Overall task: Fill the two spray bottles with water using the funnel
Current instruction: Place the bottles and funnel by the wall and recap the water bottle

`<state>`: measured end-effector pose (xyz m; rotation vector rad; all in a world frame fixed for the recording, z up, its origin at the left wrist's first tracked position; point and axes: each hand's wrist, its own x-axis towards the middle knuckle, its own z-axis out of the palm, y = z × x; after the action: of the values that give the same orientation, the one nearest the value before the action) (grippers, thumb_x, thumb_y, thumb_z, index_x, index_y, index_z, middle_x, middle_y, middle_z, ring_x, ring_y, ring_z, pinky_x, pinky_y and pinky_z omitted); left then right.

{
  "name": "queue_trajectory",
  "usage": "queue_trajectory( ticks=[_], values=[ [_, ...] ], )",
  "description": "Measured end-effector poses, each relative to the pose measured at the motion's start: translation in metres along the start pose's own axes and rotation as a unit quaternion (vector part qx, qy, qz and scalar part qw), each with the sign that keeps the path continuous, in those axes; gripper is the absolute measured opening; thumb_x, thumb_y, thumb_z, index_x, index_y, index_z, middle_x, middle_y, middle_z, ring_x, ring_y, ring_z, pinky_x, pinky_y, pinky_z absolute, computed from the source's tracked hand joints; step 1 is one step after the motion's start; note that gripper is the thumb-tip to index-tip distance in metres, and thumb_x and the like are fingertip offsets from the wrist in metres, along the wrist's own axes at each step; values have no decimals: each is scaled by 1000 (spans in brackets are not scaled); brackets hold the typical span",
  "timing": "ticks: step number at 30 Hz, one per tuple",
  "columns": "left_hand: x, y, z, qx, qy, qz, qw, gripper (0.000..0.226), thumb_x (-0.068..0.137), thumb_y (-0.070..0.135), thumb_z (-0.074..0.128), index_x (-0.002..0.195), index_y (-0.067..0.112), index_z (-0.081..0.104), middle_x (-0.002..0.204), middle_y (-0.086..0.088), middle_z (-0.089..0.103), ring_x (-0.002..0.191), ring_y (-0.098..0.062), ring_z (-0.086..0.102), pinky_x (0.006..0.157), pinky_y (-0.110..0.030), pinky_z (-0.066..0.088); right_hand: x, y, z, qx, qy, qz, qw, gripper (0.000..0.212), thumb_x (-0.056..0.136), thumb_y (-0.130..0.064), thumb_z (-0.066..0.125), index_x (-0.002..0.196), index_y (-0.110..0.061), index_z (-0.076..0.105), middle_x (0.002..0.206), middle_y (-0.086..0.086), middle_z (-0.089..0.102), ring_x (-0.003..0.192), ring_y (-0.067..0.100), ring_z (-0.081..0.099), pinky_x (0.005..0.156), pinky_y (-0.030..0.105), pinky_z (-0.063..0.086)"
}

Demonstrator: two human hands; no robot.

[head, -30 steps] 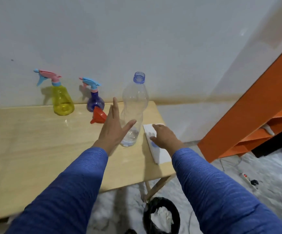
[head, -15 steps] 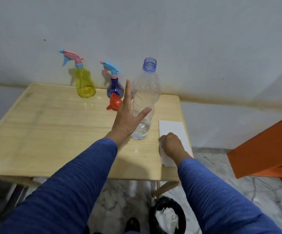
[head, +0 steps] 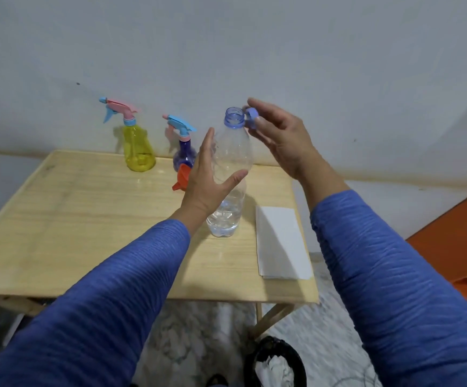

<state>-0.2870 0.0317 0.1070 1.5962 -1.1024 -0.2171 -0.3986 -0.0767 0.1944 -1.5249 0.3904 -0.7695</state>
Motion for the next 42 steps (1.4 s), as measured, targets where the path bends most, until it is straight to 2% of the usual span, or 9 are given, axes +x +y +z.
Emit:
queue_trajectory(
  ticks=[7,14,17,21,24,26,35,38,42],
  values=[
    [1,-2,1,-22,-10,-15,1000,94,79,36,73,150,25,13,151,-7,31,136,-14,35,104,-20,28,8,-36,8,-318,-78,-66,943,35,91,-4,55,124,-12,60,117,-4,63,107,8,59,97,21,46],
    [3,-2,1,-22,-15,-28,999,91,80,35,72,149,29,12,151,-5,31,135,-17,36,101,-22,29,22,-67,23,-568,-159,-86,803,32,91,-9,57,119,-23,64,121,0,64,104,13,59,94,23,44],
    [2,-1,1,-18,-14,-31,999,92,80,34,72,149,28,12,150,-5,33,134,-15,37,99,-19,29,28,-63,32,-619,-120,-70,773,30,87,-31,63,112,-15,66,107,6,64,89,14,53,79,24,40],
    [3,-1,-2,-25,-23,-36,999,93,80,33,72,149,27,11,149,-4,33,132,-11,37,97,-14,27,26,-52,34,-582,-58,-61,809,47,83,-51,62,106,-10,64,94,1,59,87,13,51,67,22,37],
    [5,-2,-3,-21,-31,-34,999,93,80,35,73,149,29,11,149,-2,33,131,-11,38,100,-20,29,18,-55,27,-478,-143,-1,867,40,92,-29,58,129,-15,54,128,1,58,110,12,53,91,21,42],
    [4,-2,-2,-24,-31,-34,999,93,79,34,73,149,28,11,149,-3,34,131,-11,39,100,-20,30,17,-52,27,-472,-123,-18,873,35,90,-19,59,125,-16,58,127,0,60,113,14,55,96,23,42],
    [5,0,-6,-34,-51,-43,997,95,79,29,74,149,23,11,150,-3,32,134,-12,37,109,-27,31,16,-8,51,-374,122,-52,918,48,72,-45,76,87,-12,44,89,0,50,76,12,45,60,18,36],
    [1,1,-6,-29,-52,-40,997,105,76,29,77,150,27,3,155,0,23,132,0,30,106,-20,28,7,13,54,-288,96,-81,949,44,79,-36,72,110,-17,46,109,-7,51,95,11,53,79,25,45],
    [-10,-18,-12,6,-126,-77,989,119,72,29,81,141,49,-14,158,4,15,141,-9,23,111,-29,27,-15,49,52,-243,93,-96,961,79,84,-34,67,146,-34,18,130,-35,28,125,10,43,102,28,39]
  ],
)
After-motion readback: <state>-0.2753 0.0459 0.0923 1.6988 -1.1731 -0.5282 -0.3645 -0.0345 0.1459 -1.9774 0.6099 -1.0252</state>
